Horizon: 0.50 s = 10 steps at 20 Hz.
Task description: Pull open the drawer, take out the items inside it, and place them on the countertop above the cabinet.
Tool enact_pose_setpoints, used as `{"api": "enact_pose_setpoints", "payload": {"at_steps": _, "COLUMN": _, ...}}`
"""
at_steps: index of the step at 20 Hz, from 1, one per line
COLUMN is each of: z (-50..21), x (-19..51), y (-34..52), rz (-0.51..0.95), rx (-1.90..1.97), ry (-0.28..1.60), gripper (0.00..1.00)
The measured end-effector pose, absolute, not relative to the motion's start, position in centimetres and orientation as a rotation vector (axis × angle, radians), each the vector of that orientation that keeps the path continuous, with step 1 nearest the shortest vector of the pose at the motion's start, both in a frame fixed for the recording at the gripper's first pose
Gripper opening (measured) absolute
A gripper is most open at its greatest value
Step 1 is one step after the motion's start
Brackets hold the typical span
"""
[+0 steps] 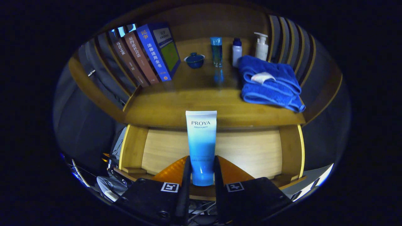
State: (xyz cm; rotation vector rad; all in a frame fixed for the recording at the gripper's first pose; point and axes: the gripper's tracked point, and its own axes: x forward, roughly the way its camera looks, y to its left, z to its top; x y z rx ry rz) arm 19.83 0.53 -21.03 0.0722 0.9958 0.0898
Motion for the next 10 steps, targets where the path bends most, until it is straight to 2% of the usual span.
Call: {"api": "enact_pose_setpoints", "payload": {"at_steps": 10, "z": -21.8, "x": 30.3, "y": 0.7, "rz": 0.045, "rx": 0.035, "ry": 1.028, "gripper": 0.40}}
